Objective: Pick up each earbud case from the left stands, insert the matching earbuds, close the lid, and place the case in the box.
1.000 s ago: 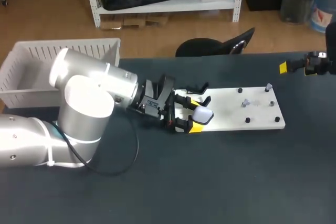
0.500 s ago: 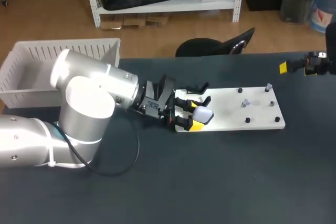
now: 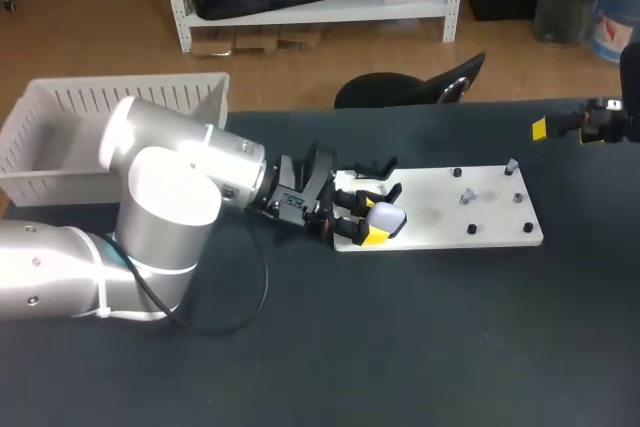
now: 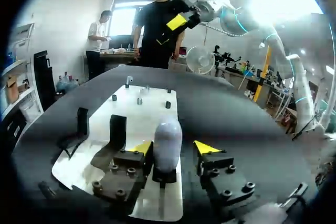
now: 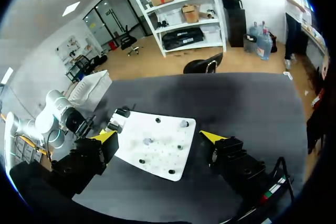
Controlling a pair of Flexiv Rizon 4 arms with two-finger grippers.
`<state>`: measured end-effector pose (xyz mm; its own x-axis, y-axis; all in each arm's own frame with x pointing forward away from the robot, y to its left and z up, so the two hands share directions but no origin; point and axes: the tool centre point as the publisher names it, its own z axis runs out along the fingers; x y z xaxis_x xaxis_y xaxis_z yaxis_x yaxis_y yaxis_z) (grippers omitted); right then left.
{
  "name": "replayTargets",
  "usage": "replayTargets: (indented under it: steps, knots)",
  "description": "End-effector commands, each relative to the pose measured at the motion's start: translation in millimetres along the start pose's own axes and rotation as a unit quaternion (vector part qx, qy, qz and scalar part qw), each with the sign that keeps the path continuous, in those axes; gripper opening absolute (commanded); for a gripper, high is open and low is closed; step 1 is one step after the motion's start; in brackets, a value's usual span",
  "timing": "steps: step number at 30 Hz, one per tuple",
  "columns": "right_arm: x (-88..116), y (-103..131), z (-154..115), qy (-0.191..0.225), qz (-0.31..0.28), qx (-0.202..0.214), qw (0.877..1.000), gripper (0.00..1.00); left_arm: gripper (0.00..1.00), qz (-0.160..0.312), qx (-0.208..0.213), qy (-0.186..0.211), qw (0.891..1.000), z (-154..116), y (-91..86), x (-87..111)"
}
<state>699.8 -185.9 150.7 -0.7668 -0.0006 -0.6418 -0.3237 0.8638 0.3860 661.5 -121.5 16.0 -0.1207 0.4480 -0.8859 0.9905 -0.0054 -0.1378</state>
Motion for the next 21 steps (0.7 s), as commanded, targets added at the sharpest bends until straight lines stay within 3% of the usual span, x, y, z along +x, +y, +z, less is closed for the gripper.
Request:
replayTargets:
  steps: [1,7,21]
  knots:
    - [0.0,-0.2,0.2,0.0,0.0,0.0,1.0,1.0,0.44,0.001,0.002,0.001,1.0,1.4,2.6,-0.2]
    - [0.0,-0.2,0.2,0.0,0.0,0.0,1.0,1.0,0.4,0.003,-0.002,0.001,1.0,1.2,2.4,-0.6]
    - [0.0,-0.2,0.2,0.0,0.0,0.0,1.0,1.0,0.4,-0.001,-0.01,-0.003,1.0,0.9,4.6,2.7]
